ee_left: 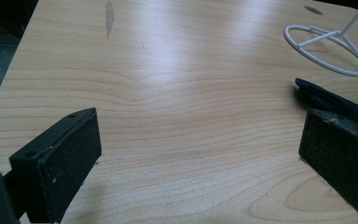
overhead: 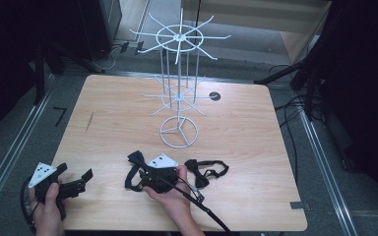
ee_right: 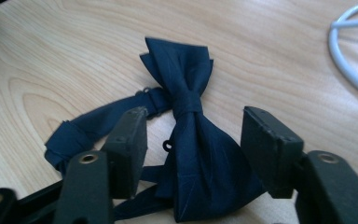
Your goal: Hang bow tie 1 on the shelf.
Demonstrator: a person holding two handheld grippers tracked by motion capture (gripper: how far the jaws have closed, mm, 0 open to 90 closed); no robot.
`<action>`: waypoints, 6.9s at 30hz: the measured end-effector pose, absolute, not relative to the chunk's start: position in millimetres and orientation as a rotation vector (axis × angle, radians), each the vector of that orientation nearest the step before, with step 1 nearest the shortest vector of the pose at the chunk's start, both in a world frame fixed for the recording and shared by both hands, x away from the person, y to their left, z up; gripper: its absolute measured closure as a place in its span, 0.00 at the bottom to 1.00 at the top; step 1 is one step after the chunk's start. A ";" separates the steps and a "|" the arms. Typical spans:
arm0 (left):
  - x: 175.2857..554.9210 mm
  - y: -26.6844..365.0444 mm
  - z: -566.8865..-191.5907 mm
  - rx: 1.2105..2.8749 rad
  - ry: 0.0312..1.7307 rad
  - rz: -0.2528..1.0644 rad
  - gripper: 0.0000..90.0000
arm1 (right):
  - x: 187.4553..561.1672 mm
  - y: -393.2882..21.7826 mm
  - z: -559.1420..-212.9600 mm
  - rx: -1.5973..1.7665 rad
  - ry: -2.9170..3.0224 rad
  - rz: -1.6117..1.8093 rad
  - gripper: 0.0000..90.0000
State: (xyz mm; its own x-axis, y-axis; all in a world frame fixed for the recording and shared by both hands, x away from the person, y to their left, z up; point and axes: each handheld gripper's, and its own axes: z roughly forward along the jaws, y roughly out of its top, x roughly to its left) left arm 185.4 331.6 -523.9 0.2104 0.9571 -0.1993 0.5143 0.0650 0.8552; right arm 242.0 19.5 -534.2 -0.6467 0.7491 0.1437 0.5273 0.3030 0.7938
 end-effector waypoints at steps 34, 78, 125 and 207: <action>185.6 331.8 -524.0 1.577 1.430 0.612 0.00 | 231.0 2.6 -525.8 1.063 2.251 1.365 0.92; 185.6 331.6 -523.9 1.578 1.430 0.614 0.00 | 223.5 -35.4 -463.5 0.995 1.991 1.512 0.92; 185.6 331.6 -523.9 1.578 1.430 0.613 0.00 | 220.4 -68.6 -412.6 0.967 1.810 1.565 0.92; 185.7 332.2 -523.9 1.577 1.430 0.610 0.00 | 265.8 -85.3 -414.6 1.091 1.722 1.474 0.91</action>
